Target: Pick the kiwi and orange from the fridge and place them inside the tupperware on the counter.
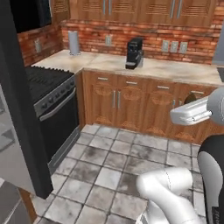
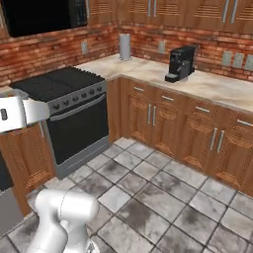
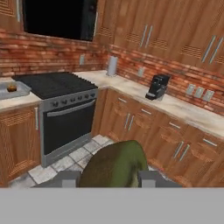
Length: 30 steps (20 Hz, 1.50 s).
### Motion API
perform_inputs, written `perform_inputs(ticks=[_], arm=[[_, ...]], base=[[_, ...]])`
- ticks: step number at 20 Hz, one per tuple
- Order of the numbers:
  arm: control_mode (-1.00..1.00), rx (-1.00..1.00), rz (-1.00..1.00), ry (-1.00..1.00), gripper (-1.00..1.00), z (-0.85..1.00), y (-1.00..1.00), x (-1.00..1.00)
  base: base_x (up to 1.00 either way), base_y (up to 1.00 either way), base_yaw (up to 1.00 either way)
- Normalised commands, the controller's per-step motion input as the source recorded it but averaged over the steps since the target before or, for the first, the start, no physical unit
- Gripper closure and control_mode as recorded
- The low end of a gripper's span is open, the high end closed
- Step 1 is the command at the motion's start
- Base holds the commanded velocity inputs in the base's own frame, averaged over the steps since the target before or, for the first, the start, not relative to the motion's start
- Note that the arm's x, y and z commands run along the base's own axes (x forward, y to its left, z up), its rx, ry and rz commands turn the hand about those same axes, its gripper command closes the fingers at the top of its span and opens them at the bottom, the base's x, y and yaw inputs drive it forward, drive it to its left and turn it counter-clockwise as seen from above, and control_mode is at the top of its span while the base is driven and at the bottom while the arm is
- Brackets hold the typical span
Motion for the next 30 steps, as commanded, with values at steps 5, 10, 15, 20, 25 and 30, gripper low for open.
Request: perform_inputs(ticks=[5,10,15,20,25,30], arm=[[1.00,0.00,0.00,0.00,1.00,0.00,0.00,0.00],[1.00,0.00,0.00,0.00,1.00,0.00,0.00,0.00],[1.00,0.00,0.00,0.00,1.00,0.00,0.00,0.00],[1.00,0.00,0.00,0.00,1.00,0.00,0.00,0.00],[1.00,0.00,0.00,0.00,1.00,0.00,0.00,0.00],[1.00,0.00,0.00,0.00,1.00,0.00,0.00,0.00]], base=[[0.64,-0.46,-0.45],[0.86,-0.27,0.04],[1.00,-0.09,0.47],[0.92,0.00,0.95],[0.97,0.00,0.88],[1.00,0.00,0.59]])
